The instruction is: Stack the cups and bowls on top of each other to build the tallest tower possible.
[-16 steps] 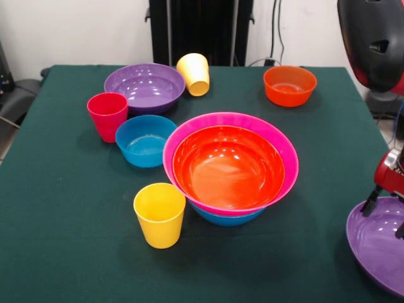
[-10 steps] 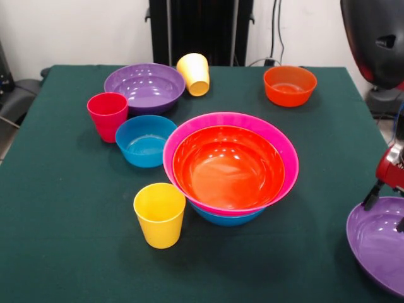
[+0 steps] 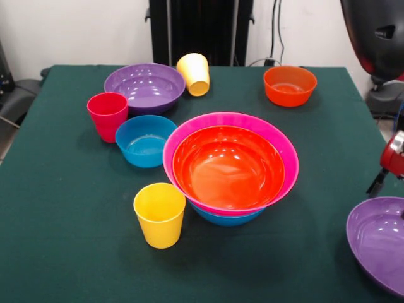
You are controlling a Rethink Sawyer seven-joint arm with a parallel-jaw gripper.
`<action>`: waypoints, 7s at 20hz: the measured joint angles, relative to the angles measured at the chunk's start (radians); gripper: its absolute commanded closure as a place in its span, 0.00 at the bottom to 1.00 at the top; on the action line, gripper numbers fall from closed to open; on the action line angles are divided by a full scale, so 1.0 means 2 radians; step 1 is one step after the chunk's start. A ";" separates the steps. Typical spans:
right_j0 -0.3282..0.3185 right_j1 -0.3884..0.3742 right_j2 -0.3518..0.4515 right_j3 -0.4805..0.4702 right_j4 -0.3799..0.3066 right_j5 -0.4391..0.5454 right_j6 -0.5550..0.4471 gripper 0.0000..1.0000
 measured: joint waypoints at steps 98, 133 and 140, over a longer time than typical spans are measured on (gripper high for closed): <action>-0.167 -0.013 -0.151 -0.247 0.137 0.226 -0.009 1.00; -0.184 -0.071 -0.080 -0.167 -0.003 0.226 -0.151 1.00; -0.160 -0.137 -0.034 -0.075 -0.062 0.226 -0.171 1.00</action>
